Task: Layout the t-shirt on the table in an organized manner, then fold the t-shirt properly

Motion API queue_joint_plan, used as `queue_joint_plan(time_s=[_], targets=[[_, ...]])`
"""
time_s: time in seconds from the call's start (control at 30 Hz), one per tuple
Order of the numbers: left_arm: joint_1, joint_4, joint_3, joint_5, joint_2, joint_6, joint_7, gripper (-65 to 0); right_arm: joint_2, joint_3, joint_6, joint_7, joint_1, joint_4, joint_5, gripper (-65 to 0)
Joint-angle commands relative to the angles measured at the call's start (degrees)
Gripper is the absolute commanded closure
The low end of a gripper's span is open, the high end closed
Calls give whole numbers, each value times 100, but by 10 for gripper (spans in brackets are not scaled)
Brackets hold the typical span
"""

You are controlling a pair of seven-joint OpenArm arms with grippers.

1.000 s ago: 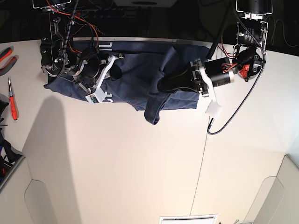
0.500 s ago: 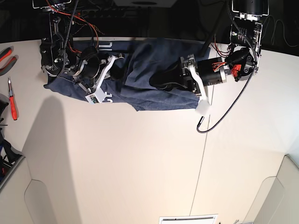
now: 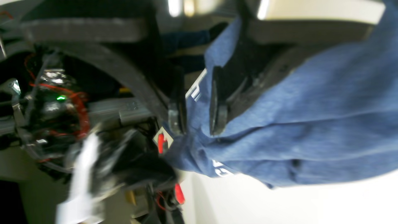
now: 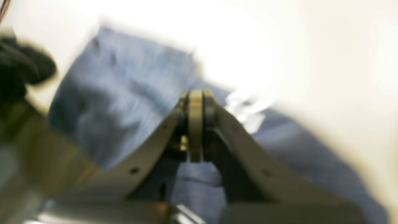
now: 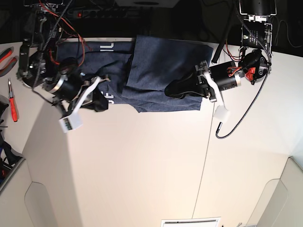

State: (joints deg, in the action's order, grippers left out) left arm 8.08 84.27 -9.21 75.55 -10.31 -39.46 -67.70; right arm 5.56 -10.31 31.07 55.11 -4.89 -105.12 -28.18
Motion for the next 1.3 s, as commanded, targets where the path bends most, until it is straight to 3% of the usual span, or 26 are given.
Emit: queue_joint_plan(time_s=[0.0,0.03,0.17,0.33,0.47,0.6,0.77,1.03,1.27], targets=[[-57,107,-68,39,-24,-54,59,-142,31,-249,22,13,57,-330,-144,-215],[-57,107,-129,-63,-24,-54,61,-142,39,-538,22,79,57,-542,-142,-269],[-44,107,-254,-127,-122,-54,72,-142,299,-1886,24,149,52,-581,-507,-277],[-46,107,-256,-127,-310,-54,136,-142,800,-3084,52,380,57,496,-1532,-317],[-46,107,-254,-125,-315,-54,229,-142,1095,-3298,205,785,59,1735,-2570,-327],[-46,107,-254,-127,-313,-54,282,-142,1060,-3071,297,1025,57,2614,-3230,-329],[-48,107,-254,-127,-313,-54,282,-142,1062,-2485,328,949,66,2927,-3018,-329],[-46,107,-254,-129,-315,-54,278,-142,1060,-2028,214,111,155,2927,-1198,-329],[-46,107,-254,-127,-315,-54,280,-142,1054,-2031,214,83,136,2927,-1165,-329]])
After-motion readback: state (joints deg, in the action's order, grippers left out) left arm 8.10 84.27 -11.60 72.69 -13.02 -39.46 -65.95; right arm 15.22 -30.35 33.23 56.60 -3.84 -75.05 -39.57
